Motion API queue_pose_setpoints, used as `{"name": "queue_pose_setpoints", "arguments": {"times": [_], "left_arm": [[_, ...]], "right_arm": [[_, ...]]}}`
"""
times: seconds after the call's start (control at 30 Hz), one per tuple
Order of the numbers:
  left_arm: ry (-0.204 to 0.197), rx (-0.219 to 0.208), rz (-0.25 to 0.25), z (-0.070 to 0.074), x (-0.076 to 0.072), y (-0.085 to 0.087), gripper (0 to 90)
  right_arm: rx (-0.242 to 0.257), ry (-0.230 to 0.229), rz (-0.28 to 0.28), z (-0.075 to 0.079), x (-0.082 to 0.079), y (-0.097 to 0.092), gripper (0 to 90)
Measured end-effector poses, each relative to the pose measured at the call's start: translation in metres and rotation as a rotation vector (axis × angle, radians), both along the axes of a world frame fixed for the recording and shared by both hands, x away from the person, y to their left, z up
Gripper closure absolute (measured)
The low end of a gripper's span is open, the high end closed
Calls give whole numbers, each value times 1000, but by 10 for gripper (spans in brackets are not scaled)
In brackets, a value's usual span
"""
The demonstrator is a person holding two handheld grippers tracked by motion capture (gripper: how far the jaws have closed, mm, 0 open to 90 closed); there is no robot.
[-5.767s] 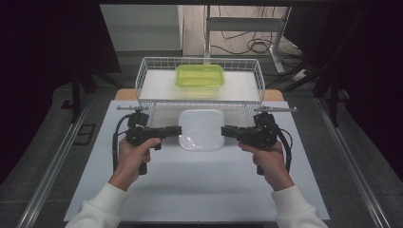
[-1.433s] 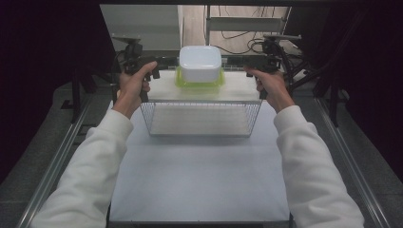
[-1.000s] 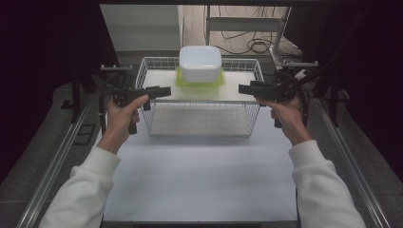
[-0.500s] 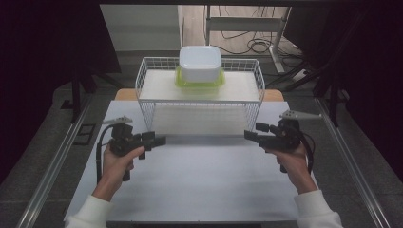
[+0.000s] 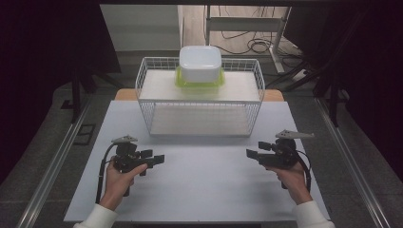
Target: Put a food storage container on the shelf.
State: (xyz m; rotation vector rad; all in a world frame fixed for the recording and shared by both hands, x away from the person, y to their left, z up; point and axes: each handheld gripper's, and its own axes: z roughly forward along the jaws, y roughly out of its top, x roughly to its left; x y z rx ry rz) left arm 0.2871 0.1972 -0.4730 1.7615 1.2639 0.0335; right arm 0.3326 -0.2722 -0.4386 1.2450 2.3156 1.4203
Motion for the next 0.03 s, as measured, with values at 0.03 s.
{"name": "queue_pose_setpoints", "arguments": {"times": [0.03], "left_arm": [[-4, 3, 3, 0, 0, 0, 305]], "right_arm": [[-8, 0, -5, 0, 0, 0, 263]]}}
